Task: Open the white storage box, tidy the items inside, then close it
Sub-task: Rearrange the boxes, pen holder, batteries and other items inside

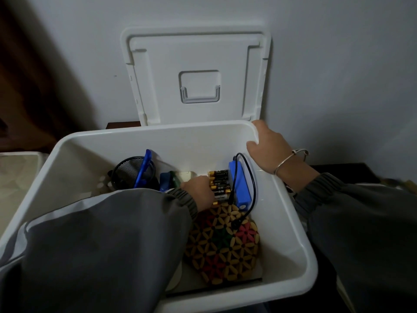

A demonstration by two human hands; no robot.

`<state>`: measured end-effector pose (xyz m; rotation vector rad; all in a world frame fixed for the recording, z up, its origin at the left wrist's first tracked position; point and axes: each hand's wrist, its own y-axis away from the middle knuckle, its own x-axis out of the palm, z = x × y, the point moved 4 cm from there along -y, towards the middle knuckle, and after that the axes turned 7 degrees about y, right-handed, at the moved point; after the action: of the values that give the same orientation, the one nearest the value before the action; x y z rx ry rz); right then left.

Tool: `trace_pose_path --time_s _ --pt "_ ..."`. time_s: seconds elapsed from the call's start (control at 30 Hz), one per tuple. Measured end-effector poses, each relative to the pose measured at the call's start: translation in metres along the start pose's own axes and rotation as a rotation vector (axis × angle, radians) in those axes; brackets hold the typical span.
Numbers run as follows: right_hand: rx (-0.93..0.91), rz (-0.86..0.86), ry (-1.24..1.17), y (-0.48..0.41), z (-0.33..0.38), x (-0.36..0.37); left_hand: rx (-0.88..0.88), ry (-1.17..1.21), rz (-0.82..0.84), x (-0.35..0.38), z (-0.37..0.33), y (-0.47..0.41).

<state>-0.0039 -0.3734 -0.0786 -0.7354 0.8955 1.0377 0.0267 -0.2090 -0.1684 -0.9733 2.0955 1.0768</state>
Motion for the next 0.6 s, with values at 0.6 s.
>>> trace_pose_path --time_s 0.6 --pt "-0.008 -0.006 -0.021 -0.001 0.000 0.001 0.034 -0.030 0.056 -0.009 -0.006 0.012"
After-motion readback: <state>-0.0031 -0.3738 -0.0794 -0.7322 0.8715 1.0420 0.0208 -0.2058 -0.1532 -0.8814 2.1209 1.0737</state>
